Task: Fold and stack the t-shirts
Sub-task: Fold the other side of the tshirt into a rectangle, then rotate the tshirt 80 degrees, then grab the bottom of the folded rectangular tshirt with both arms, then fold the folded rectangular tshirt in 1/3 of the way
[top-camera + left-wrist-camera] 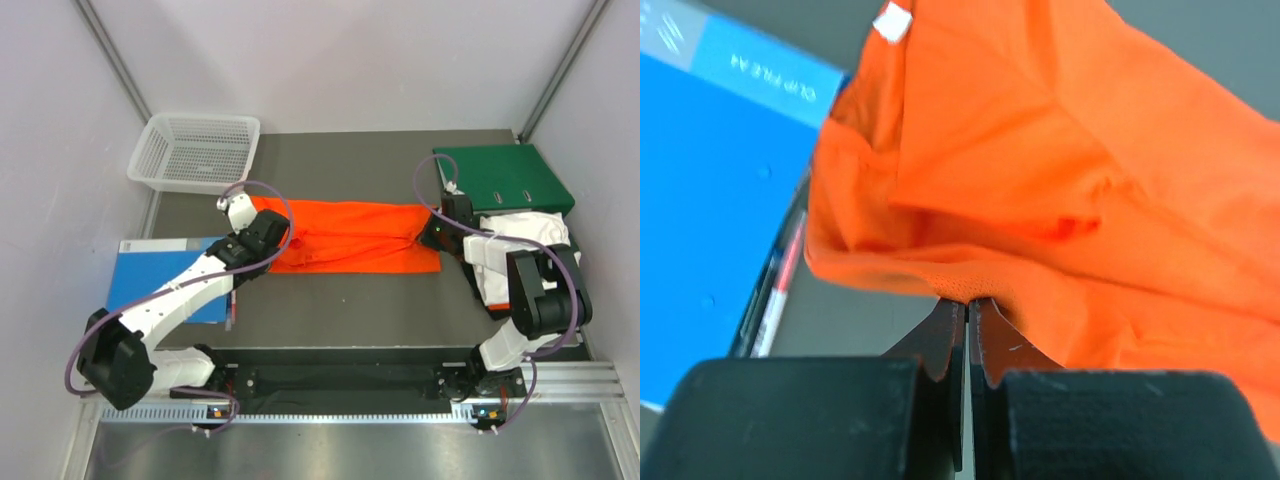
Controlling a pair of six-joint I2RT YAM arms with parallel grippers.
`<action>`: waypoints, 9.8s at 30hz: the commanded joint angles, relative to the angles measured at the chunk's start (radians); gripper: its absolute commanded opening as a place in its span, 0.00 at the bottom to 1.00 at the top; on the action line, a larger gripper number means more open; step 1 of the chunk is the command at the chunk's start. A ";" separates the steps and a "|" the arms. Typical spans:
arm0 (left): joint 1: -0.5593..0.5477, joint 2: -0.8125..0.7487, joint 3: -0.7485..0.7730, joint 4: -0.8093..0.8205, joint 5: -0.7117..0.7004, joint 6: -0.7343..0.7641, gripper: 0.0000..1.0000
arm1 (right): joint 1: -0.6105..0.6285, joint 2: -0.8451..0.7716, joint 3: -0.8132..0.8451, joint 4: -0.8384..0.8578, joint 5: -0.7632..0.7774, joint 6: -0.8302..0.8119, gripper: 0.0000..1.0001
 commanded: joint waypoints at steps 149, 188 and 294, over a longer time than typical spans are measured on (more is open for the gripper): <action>0.305 0.906 0.901 -0.052 0.430 0.434 0.99 | 0.393 0.156 0.393 -0.685 0.156 -0.242 0.02; -0.173 0.190 -0.272 0.370 0.755 -0.092 0.69 | 0.328 -0.106 0.285 -0.557 0.093 -0.176 0.96; 0.096 0.473 0.310 0.103 0.563 0.262 0.00 | 0.328 0.067 0.303 0.007 -0.289 -0.161 0.00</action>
